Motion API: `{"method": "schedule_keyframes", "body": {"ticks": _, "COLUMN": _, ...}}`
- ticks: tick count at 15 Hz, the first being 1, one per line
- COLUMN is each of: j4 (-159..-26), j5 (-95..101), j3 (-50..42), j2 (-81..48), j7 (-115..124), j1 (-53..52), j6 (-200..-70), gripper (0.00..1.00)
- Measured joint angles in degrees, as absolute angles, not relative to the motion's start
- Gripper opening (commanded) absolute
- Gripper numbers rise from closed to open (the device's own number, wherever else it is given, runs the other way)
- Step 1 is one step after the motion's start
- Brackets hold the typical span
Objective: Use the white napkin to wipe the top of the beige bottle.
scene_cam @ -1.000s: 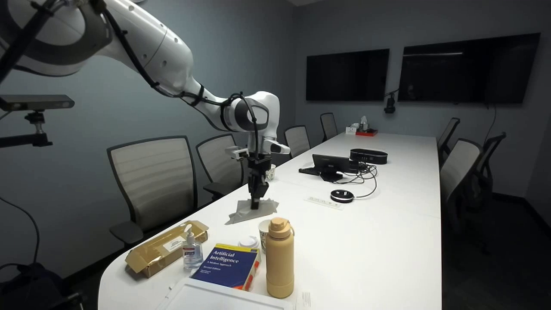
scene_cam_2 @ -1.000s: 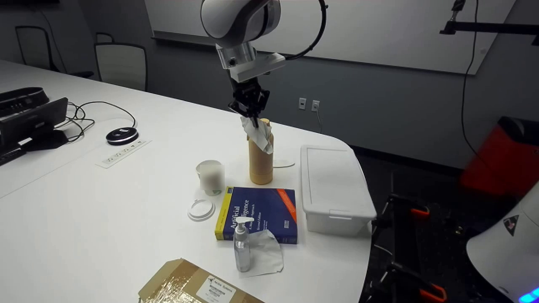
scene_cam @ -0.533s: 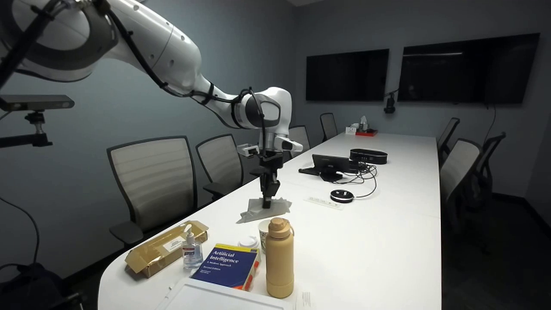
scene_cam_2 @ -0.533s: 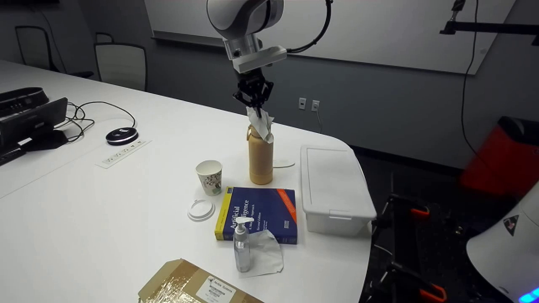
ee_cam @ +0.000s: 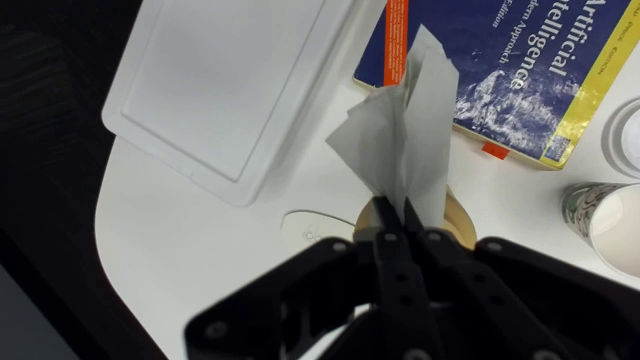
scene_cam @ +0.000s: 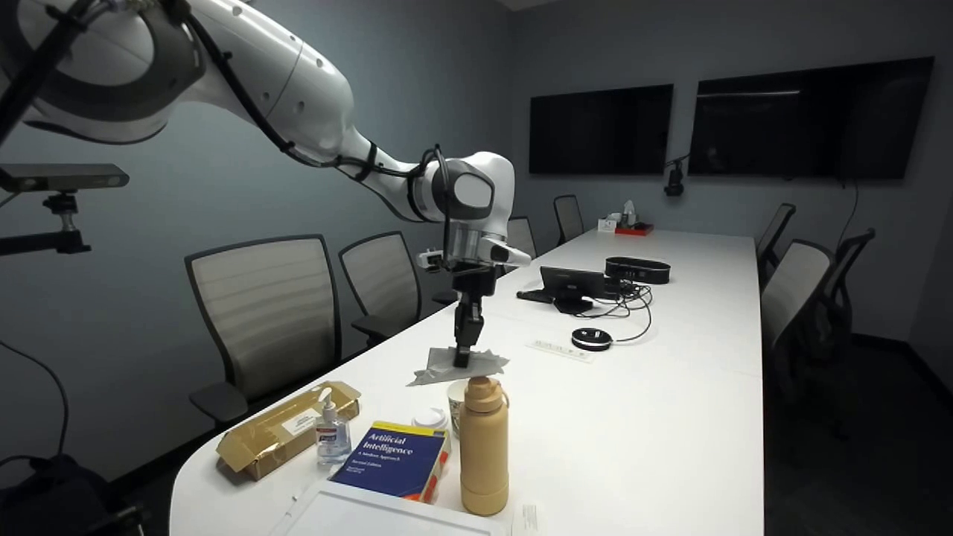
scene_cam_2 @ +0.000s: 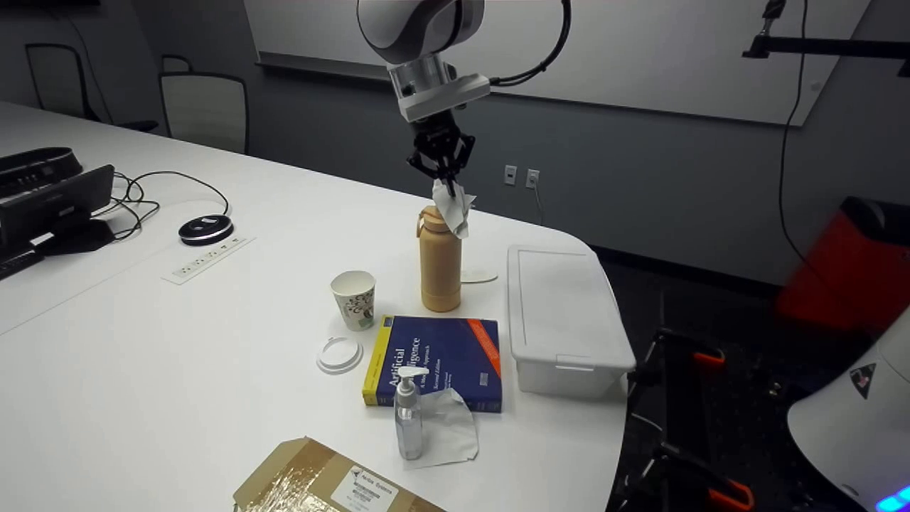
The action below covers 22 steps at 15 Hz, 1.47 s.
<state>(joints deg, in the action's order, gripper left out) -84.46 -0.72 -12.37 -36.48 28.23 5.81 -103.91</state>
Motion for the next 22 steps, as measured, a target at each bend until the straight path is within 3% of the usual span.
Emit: {"method": "schedule_keyframes", "body": {"ticks": 22, "j4": -79.98, "j5": 0.13, "j3": -16.12, "j2": -41.01, "j7": 42.71, "j1": 6.36, "j6": -110.58, "gripper": 0.01}}
